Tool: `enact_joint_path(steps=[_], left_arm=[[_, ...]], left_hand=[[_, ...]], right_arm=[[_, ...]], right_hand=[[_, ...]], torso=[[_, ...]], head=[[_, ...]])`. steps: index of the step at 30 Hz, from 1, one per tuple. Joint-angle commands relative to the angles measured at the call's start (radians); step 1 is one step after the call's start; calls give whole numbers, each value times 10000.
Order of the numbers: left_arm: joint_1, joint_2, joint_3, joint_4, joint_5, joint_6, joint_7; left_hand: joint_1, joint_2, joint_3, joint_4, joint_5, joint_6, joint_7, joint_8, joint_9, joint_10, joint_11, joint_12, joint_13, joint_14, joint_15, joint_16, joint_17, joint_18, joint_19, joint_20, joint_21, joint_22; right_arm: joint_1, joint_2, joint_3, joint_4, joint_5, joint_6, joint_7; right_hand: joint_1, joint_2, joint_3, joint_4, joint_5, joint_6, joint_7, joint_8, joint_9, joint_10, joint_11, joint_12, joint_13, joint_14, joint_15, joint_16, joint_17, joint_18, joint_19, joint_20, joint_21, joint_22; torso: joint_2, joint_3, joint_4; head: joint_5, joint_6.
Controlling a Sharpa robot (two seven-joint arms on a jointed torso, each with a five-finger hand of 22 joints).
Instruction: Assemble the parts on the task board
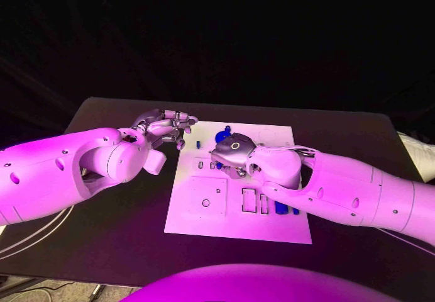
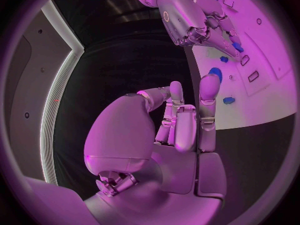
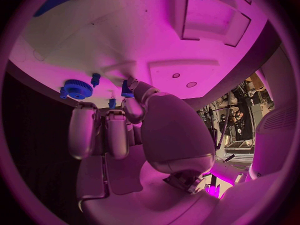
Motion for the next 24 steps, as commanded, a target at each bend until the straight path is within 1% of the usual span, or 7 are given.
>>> enact_joint_path(steps=[1, 7, 11, 15, 21, 22, 24], left_arm=[[4, 25, 5, 6, -46, 172, 3], [4, 33, 5, -4, -51, 180, -6], [4, 34, 5, -8, -57, 183, -12], [3, 35, 5, -14, -68, 192, -18], [3, 27, 5, -29, -73, 196, -20], [3, 26, 5, -30, -74, 196, -20], [3, 22, 5, -36, -74, 198, -20]], left_hand=[[79, -15, -11, -35, -50, -10, 39, -25, -9, -67, 13, -32, -9, -17, 77, -21, 153, 173, 21, 43, -66, -10], [79, -15, -11, -35, -50, -10, 39, -25, -9, -67, 13, -32, -9, -17, 77, -21, 153, 173, 21, 43, -66, -10], [79, -15, -11, -35, -50, -10, 39, -25, -9, -67, 13, -32, -9, -17, 77, -21, 153, 173, 21, 43, -66, -10], [79, -15, -11, -35, -50, -10, 39, -25, -9, -67, 13, -32, -9, -17, 77, -21, 153, 173, 21, 43, -66, -10], [74, -13, -18, -35, -50, -18, 42, -27, -23, -72, 16, -30, -20, -11, 79, -9, 164, 172, 28, 44, -67, -8], [74, -13, -18, -35, -50, -18, 42, -27, -23, -72, 16, -30, -20, -11, 79, -9, 164, 172, 28, 44, -67, -8], [74, -13, -18, -35, -50, -18, 42, -27, -23, -72, 16, -30, -20, -11, 79, -9, 164, 172, 28, 44, -67, -8]], right_arm=[[-44, -17, -33, -24, -76, 93, 78], [-49, -34, -33, -7, -70, -94, 119], [-61, -88, -33, 56, -62, -341, 180], [-87, -203, -32, 181, -20, -721, 290], [-104, -499, -29, 386, 242, -1627, 862], [-104, -526, -28, 401, 257, -1692, 911], [-104, -672, -26, 489, 370, -1952, 1156]], right_hand=[[78, -45, -8, -69, 0, -165, 34, -61, -30, -126, 6, -64, -31, 764, -38, -68, 1221, -118, 31, -33, -10, -6], [60, -109, -19, -133, -2, -718, 4, -63, -83, -184, -21, -100, -70, 763, -57, -87, 1214, -118, 28, -53, -16, -4], [52, -138, -63, -160, -6, -1268, -64, -66, -104, -223, -105, -124, -101, 759, -113, -110, 1197, -112, 19, -86, -31, -21], [16, -200, -279, -88, -44, -2577, -121, -92, -141, -216, -220, -109, -110, 759, -201, -123, 1197, -108, 13, -154, -48, -36], [-8, -225, -394, -24, -43, -2698, -122, -77, -129, -166, -221, -31, -58, 766, -217, -101, 1227, -112, 24, -176, -42, -18], [-10, -233, -416, -13, -43, -2696, -122, -73, -126, -136, -222, 16, -22, 768, -217, -94, 1237, -114, 29, -179, -37, -9], [-23, -249, -485, 29, -44, -2510, -124, -36, -99, -89, -205, 80, 19, 770, -214, -90, 1244, -117, 34, -184, -34, -1]], torso=[[2, -1, 1], [-3, -3, 6], [-2, -1, 14], [-4, -1, 17], [-8, -9, 6], [-8, -9, 6], [-13, -12, 5]], head=[[-7, 5], [-16, 3], [-15, -5], [-20, 9], [6, 8], [6, 8], [8, 15]])
